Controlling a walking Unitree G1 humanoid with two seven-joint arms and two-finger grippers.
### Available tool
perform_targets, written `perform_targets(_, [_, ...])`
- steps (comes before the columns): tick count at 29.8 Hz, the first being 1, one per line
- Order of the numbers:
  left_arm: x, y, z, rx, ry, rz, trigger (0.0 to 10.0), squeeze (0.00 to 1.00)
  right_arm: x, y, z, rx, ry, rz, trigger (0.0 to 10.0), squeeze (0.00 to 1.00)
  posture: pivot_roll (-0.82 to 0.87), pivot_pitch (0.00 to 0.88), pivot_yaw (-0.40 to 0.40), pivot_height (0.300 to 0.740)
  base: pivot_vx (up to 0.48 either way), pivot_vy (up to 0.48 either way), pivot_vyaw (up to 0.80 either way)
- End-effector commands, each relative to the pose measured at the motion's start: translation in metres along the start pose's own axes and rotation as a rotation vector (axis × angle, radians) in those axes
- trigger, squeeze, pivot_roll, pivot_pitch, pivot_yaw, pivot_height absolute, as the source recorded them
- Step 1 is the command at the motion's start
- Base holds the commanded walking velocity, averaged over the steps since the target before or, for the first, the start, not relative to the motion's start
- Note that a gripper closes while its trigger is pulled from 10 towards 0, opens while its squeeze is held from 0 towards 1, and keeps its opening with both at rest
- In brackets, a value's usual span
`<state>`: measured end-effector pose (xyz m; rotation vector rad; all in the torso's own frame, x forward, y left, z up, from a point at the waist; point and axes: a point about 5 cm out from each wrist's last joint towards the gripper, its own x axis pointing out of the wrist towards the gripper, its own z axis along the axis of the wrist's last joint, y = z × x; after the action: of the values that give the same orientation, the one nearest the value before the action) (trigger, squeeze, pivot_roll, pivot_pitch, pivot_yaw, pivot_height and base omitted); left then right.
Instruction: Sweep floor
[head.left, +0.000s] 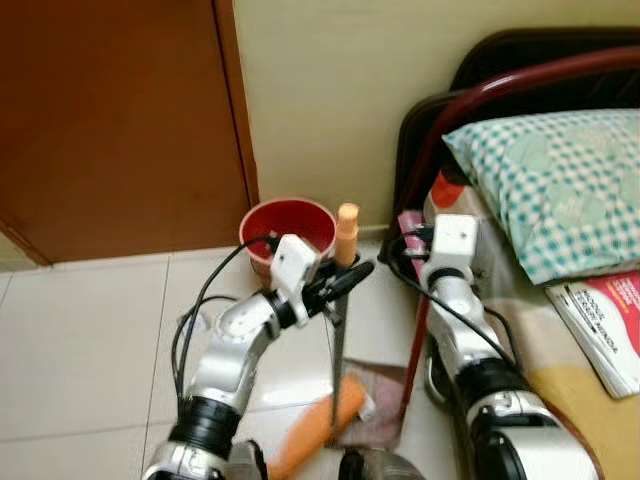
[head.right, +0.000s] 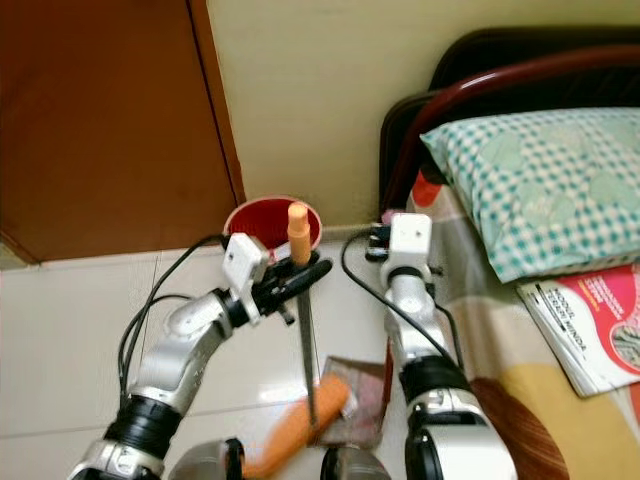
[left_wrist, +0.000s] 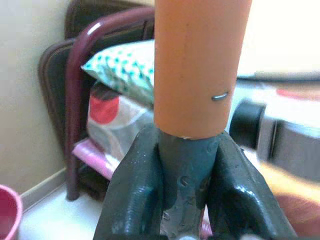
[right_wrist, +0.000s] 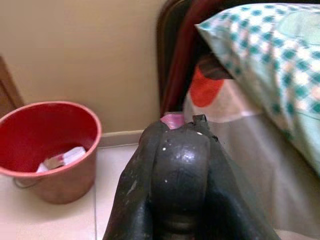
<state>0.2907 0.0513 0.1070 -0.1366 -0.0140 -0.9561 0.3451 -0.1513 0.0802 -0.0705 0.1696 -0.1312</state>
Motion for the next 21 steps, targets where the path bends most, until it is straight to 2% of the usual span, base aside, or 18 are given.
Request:
perform_targets(1, [0.002, 0.008, 0.01, -0.012, -0.052, 0.067, 10.0, 0.0, 0.0, 0.005, -0.005, 0.015, 0.039, 0.027, 10.0, 0.0, 0.02, 0.121, -0.045, 0.74, 0.0, 0.0, 0.0])
perform_targets(7, [-0.015, 0.043, 0.027, 0.056, -0.092, 0.285, 10.0, 0.0, -0.003, 0.006, -0.012, 0.023, 0.06, 0.039, 10.0, 0.0, 0.01, 0.124, -0.043, 0.74, 0.0, 0.0, 0.0])
perform_targets(8, [-0.027, 0.057, 0.035, 0.097, -0.108, 0.368, 10.0, 0.0, -0.004, 0.003, -0.014, 0.022, 0.063, 0.038, 10.0, 0.0, 0.01, 0.126, -0.043, 0.74, 0.0, 0.0, 0.0])
perform_targets(13, [-0.065, 0.091, 0.051, 0.195, -0.121, 0.579, 10.0, 0.0, -0.004, -0.008, -0.012, 0.02, 0.047, 0.025, 10.0, 0.0, 0.02, 0.129, -0.047, 0.74, 0.0, 0.0, 0.0])
perform_targets(16, [-0.079, 0.1, 0.05, 0.197, -0.119, 0.658, 10.0, 0.0, -0.003, -0.012, -0.006, 0.099, 0.004, 0.035, 10.0, 0.0, 0.02, 0.129, -0.05, 0.74, 0.0, 0.0, 0.0])
perform_targets(18, [-0.092, 0.105, 0.044, 0.184, -0.102, 0.724, 10.0, 0.0, -0.005, -0.019, -0.004, 0.093, -0.024, 0.032, 10.0, 0.0, 0.02, 0.129, -0.05, 0.74, 0.0, 0.0, 0.0])
perform_targets(21, [-0.1, 0.105, 0.037, 0.182, -0.077, 0.749, 10.0, 0.0, -0.007, -0.024, -0.002, 0.112, -0.047, 0.035, 10.0, 0.0, 0.02, 0.128, -0.052, 0.74, 0.0, 0.0, 0.0])
